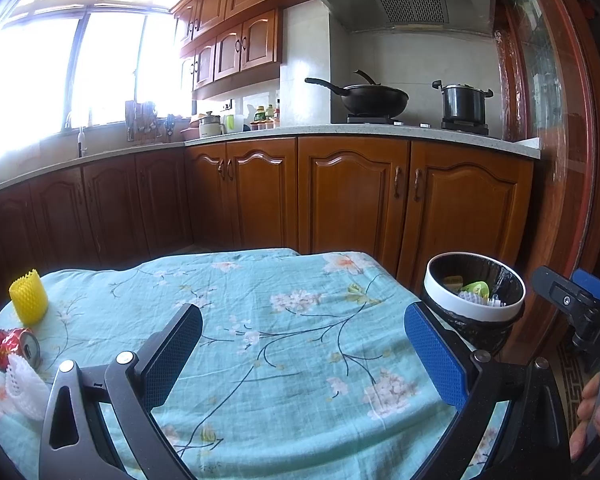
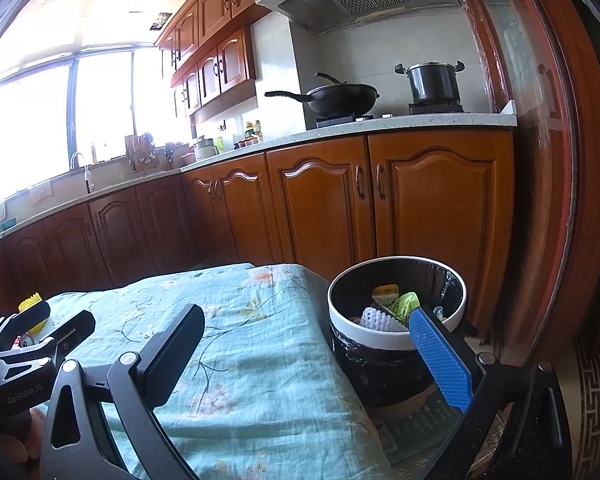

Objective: Collect trash

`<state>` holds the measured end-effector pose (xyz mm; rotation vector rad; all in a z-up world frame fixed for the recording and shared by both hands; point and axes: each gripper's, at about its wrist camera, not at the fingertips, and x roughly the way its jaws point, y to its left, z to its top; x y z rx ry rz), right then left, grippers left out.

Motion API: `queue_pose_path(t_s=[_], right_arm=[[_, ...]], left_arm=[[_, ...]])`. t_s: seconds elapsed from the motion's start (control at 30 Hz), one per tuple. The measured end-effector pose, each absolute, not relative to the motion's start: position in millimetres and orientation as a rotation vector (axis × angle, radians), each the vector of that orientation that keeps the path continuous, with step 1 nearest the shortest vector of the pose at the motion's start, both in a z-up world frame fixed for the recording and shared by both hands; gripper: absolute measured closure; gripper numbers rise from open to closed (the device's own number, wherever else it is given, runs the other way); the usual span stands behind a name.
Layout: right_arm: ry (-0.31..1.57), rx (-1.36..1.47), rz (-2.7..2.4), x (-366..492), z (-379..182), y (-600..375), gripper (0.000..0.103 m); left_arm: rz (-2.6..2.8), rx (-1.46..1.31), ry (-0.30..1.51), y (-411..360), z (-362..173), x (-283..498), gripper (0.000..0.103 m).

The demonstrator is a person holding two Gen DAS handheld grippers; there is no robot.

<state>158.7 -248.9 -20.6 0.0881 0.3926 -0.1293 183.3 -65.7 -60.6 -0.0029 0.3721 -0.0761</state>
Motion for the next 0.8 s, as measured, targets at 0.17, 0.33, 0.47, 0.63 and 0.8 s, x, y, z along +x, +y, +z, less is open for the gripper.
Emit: queue_pose_path(t_s=[0.17, 0.33, 0.47, 0.63, 0.8], right_arm=[[0.392, 0.089, -0.129, 158.0, -20.4, -248.7, 0.0], [0.39, 0.091, -0.126, 158.4, -20.0, -248.3, 0.0], [0.394, 0.092, -0.123, 158.7, -19.4, -247.6, 0.0], [0.396, 0.095, -0.12, 159.7, -19.0, -246.8, 0.0], [0.406, 0.098, -0.113, 162.8, -19.0, -244.5, 0.0]], left_arm=[[-0.08, -0.003, 0.374, -65.5, -60.6, 184.0, 0.001], [-0.086, -0.006, 0.378, -65.6, -60.3, 184.5, 0.001], [-0.096, -0.006, 0.387, -66.0, -60.4, 185.0, 0.001], [-0.099, -0.012, 0.399, -65.5, -60.9, 184.0, 0.001], [-0.11, -0.036, 0.423, -61.7, -60.6, 184.3, 0.001]])
